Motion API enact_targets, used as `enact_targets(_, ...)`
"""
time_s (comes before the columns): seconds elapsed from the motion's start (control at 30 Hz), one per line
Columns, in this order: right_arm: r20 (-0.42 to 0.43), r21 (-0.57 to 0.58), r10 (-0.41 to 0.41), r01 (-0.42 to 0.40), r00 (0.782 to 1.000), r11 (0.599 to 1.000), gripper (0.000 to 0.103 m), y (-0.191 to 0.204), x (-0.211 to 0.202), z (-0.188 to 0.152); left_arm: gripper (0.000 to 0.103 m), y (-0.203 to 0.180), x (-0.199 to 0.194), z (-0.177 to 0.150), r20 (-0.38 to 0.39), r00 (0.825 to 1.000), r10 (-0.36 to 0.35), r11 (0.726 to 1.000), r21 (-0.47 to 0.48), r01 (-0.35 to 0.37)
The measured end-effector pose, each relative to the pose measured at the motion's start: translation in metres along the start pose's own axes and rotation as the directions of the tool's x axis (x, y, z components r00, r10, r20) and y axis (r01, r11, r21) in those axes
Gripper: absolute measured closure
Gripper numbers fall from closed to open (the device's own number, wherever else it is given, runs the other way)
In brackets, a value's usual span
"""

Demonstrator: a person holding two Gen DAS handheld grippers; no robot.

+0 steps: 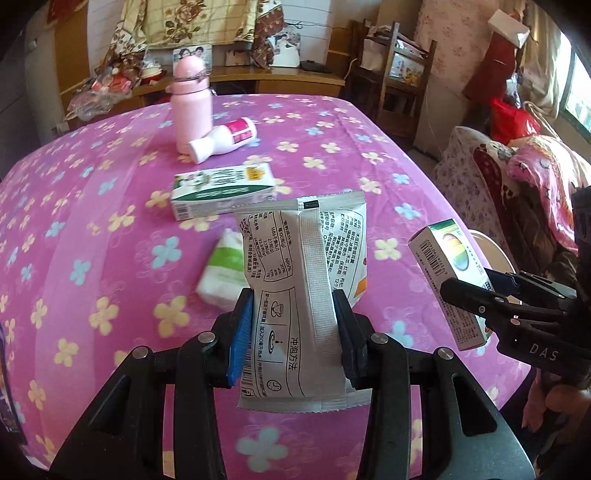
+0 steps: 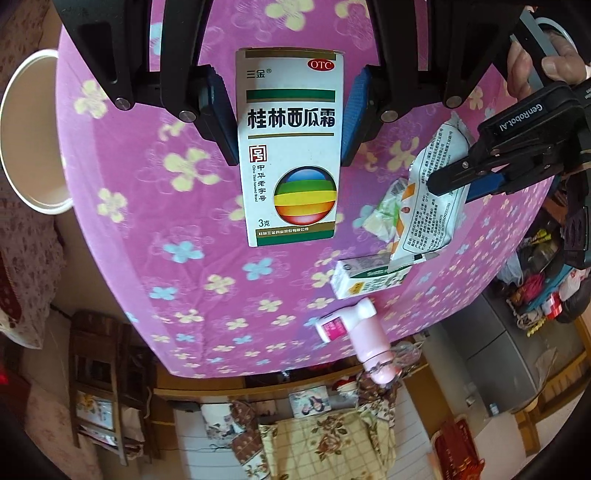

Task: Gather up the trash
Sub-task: 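Carry wrapper and rainbow box over the white bucket and open both tools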

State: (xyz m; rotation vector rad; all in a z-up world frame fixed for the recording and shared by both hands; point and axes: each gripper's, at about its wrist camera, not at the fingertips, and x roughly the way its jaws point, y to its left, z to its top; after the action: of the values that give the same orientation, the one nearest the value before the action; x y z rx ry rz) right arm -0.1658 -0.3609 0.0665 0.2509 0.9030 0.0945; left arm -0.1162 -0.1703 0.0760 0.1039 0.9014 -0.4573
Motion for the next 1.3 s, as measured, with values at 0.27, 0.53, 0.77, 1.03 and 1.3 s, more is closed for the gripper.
enact_targets(0.27, 0.025, 0.063, -0.038, 0.036, 0.999, 0.997, 0.052, -0.041, -0.024, -0.009, 0.064, -0.043, 0.011, 0.009, -0.001, 1.000, -0.018, 0.999, 0.048, 0.018)
enact_targets(0.53, 0.032, 0.140, -0.092, 0.086, 0.995, 0.986, 0.052, -0.092, -0.044, -0.019, 0.063, -0.093, 0.026, 0.016, -0.008, 0.999, -0.046, 0.993, 0.112, 0.047)
enact_targets(0.77, 0.029, 0.208, -0.138, 0.129, 0.990, 0.970, 0.052, -0.136, -0.060, -0.028, 0.063, -0.138, 0.043, 0.021, -0.037, 0.996, -0.082, 0.983, 0.163, 0.087)
enact_targets(1.03, -0.002, 0.304, -0.196, 0.187, 0.981, 0.934, 0.052, -0.199, -0.073, -0.042, 0.063, -0.201, 0.065, 0.028, -0.086, 0.985, -0.147, 0.962, 0.220, 0.162)
enact_targets(1.3, -0.060, 0.385, -0.245, 0.249, 0.968, 0.889, 0.052, -0.259, -0.076, -0.062, 0.063, -0.260, 0.096, 0.030, -0.164, 0.964, -0.207, 0.936, 0.254, 0.245)
